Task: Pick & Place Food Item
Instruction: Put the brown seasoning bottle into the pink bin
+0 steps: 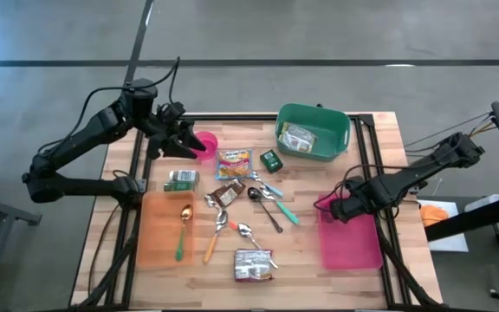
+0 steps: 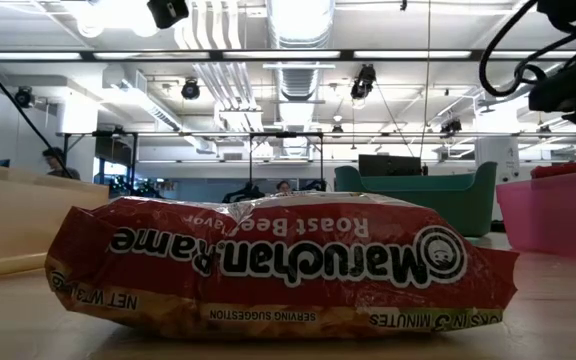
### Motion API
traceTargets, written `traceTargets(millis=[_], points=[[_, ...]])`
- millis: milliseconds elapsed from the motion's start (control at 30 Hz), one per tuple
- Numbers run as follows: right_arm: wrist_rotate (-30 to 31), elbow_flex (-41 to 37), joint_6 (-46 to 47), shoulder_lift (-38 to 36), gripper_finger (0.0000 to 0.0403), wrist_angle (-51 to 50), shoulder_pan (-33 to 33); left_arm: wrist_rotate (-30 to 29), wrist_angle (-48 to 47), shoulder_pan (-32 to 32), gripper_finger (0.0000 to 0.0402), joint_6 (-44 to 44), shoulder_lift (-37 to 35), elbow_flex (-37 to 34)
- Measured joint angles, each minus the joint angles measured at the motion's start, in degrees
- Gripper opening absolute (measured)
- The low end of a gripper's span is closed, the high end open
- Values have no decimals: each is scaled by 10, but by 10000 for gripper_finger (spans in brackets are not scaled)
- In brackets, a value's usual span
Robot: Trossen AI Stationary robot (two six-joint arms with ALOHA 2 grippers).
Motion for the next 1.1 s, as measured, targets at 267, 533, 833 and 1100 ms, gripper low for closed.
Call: traceTargets(millis=[267,533,833,1100], points=[[-19,3,48,0,167,7,-1,0,0,0,283,0,0,0],[-21,20,155,0,167,10,-1,0,0,0,283,0,0,0],[-12,9,252,1,167,21,-1,0,0,0,283,11,0,0],[6,-19,257,49,167,91,-6,0,0,0,283,13,0,0]])
